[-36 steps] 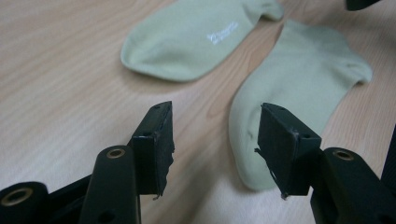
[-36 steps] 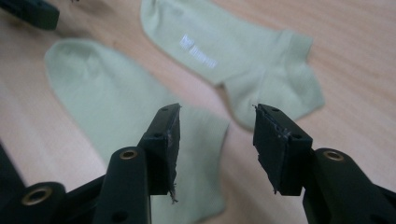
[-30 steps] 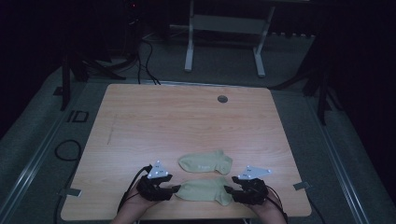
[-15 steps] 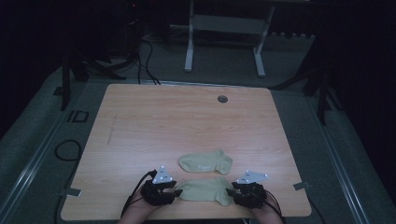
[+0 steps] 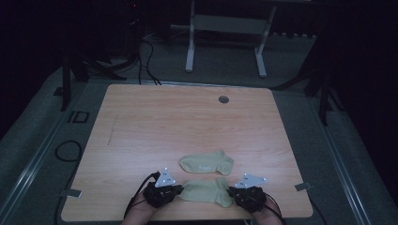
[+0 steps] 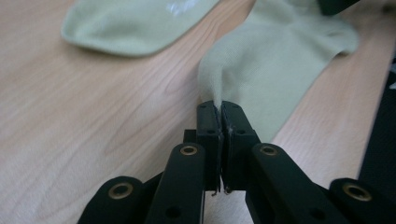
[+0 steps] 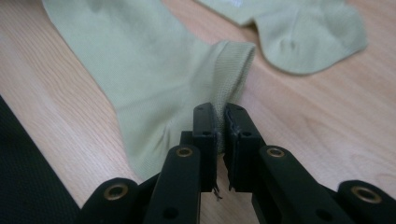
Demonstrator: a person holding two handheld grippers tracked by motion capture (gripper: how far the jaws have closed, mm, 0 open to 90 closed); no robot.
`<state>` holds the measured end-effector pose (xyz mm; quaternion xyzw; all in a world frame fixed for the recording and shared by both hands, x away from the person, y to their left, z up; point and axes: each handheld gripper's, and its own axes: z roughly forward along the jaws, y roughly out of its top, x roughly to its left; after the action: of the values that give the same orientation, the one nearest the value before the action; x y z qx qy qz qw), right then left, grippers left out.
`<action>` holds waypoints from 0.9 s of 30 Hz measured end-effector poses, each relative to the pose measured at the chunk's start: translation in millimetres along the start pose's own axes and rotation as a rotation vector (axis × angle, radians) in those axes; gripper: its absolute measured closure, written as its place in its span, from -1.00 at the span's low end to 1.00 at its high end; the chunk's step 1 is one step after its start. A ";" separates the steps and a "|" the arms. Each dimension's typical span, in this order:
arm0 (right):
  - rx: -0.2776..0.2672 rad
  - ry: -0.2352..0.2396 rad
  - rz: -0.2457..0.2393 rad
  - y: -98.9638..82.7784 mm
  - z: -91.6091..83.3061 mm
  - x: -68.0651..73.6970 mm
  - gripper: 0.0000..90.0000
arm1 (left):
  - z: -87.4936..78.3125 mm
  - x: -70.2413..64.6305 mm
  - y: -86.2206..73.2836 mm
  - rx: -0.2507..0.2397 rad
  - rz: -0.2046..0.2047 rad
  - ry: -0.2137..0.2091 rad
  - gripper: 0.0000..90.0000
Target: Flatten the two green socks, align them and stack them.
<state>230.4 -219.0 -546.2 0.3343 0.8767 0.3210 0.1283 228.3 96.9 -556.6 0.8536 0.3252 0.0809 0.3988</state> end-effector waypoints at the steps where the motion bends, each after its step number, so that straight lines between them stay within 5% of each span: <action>1: -0.011 0.004 0.007 1.5 -2.8 -0.4 0.86 | -2.1 -0.4 1.5 -0.002 0.003 -0.001 0.93; 9: -0.086 -0.005 0.010 25.6 -26.0 -13.2 0.86 | -19.4 5.9 29.4 -0.053 0.005 0.036 0.94; 16: -0.139 -0.033 0.028 55.8 -39.1 -37.8 0.86 | -26.4 20.4 59.8 -0.082 0.012 0.076 0.94; 27: -0.077 -0.011 0.099 71.8 -6.2 -71.6 0.86 | 3.4 47.3 64.2 -0.027 -0.034 0.086 0.94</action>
<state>317.0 -228.9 -494.2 0.3739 0.8454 0.3587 0.1297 297.8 93.8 -517.6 0.8383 0.3551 0.1151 0.3974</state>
